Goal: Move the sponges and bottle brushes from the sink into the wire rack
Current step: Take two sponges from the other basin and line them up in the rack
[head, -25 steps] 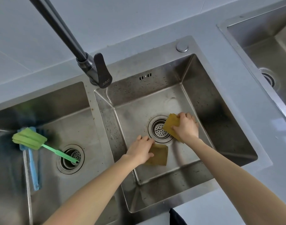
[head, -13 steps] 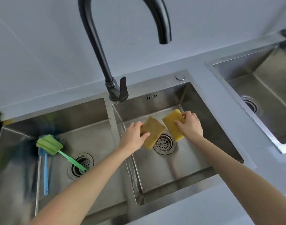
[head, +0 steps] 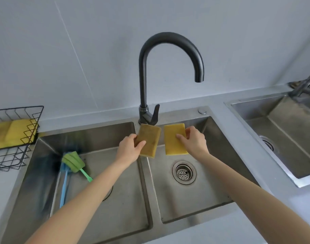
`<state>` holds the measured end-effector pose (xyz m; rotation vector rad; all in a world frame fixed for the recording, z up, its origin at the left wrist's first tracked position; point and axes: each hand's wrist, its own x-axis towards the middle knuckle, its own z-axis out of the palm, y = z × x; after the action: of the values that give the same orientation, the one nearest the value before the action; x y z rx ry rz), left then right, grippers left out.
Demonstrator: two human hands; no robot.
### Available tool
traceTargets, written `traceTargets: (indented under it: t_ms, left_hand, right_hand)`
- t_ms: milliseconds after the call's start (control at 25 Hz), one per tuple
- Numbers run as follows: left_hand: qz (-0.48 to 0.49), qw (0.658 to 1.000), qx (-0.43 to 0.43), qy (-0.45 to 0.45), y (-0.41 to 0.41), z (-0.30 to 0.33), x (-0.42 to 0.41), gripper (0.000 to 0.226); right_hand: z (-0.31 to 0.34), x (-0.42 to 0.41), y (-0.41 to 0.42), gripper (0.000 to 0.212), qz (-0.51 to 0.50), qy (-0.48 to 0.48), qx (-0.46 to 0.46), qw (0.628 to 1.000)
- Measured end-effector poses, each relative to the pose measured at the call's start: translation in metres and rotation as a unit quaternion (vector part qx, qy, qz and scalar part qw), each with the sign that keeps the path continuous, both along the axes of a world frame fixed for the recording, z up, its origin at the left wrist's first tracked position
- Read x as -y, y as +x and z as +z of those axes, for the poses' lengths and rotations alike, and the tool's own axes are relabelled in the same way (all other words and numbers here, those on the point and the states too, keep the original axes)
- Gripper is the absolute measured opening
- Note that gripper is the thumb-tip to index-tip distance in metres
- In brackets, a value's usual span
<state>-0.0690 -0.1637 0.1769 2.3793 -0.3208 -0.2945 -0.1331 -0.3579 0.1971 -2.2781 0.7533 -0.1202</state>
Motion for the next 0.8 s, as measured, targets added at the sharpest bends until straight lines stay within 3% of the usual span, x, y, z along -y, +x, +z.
traceTargets:
  t_ms: [400,800]
  left_hand:
    - [0.116,0.991,0.016,-0.061,0.008,0.020,-0.132,0.041]
    - [0.172,0.978,0.043,-0.107,0.015,0.038,-0.262,0.044]
  right_hand:
    - [0.015,-0.111,0.034,0.039,0.081,0.022,0.013,0.996]
    - [0.029,-0.243,0.066,0.045,0.130,0.067,0.031,0.989]
